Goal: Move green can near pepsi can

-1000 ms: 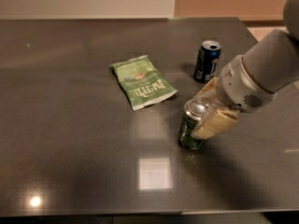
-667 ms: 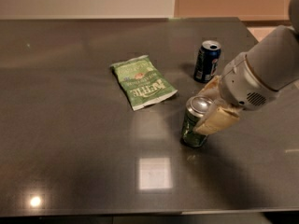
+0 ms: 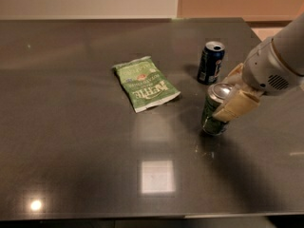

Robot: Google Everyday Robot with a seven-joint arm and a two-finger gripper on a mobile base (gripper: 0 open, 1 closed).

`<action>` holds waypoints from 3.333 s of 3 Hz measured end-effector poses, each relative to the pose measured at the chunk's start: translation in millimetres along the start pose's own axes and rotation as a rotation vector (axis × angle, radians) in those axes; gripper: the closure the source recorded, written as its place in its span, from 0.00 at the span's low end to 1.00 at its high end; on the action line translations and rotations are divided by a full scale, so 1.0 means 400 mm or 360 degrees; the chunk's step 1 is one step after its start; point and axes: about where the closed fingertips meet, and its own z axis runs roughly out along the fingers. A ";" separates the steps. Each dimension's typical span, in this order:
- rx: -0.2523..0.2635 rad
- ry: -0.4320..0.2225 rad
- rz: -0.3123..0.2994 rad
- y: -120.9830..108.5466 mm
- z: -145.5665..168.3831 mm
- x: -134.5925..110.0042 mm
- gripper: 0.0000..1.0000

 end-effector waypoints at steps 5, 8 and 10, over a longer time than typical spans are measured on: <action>0.0098 0.0012 0.0369 -0.352 0.038 0.077 0.81; 0.0165 0.0022 0.0376 -0.370 0.055 0.087 0.12; 0.0160 0.0023 0.0374 -0.369 0.061 0.086 0.00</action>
Offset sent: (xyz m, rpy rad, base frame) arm 0.1290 -0.0690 -0.0046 0.0363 0.0453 -0.2377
